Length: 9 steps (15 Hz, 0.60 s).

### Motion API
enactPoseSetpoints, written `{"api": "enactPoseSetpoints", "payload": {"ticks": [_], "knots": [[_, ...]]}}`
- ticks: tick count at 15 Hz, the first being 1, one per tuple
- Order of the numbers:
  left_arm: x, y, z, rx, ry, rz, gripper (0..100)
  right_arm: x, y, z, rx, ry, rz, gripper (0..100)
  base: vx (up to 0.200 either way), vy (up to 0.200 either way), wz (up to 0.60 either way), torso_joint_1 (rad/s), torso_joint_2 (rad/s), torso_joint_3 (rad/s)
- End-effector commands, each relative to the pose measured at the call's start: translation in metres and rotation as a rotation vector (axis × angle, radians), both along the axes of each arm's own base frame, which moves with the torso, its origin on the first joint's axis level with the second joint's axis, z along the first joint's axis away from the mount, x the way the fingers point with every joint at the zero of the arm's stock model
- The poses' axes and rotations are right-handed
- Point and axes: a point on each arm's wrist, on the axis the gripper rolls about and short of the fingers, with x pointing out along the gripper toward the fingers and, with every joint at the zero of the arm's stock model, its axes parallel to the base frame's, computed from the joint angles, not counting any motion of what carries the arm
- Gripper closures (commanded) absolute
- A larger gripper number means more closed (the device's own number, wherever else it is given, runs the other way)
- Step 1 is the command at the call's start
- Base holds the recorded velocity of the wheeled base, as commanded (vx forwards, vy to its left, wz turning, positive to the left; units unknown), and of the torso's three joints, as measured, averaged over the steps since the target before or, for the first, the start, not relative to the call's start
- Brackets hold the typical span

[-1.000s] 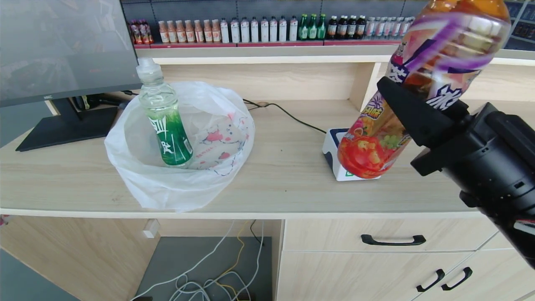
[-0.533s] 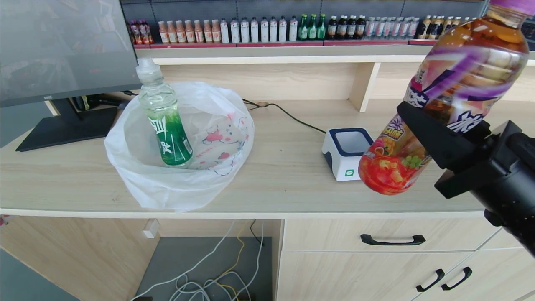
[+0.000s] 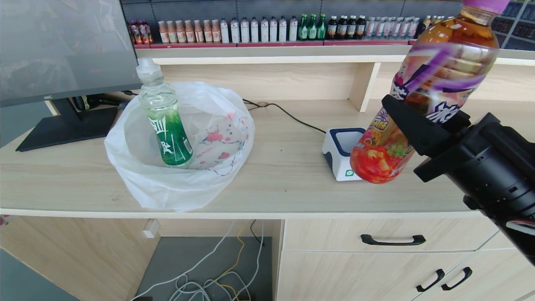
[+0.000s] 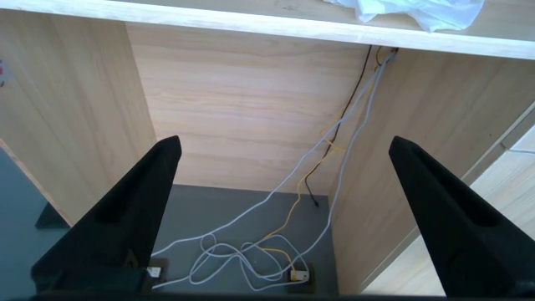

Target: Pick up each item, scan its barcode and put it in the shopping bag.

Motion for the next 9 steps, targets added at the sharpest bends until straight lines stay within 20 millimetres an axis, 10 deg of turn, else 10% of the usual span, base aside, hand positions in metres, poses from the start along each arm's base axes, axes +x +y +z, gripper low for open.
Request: {"api": "enactPoseSetpoints", "payload": {"ticks": [1, 9], "knots": [[0.0000, 0.0000, 0.0000, -0.001, 0.000, 0.000, 0, 0.0046, 0.0029, -0.0054, -0.013, 0.019, -0.001, 100, 0.000, 0.000, 0.00, 0.000, 0.00, 0.000], [0.0000, 0.0000, 0.0000, -0.004, 0.000, 0.000, 0, 0.0001, -0.0002, -0.0021, -0.005, 0.006, -0.001, 100, 0.000, 0.150, 0.00, 0.003, 0.00, 0.000]]}}
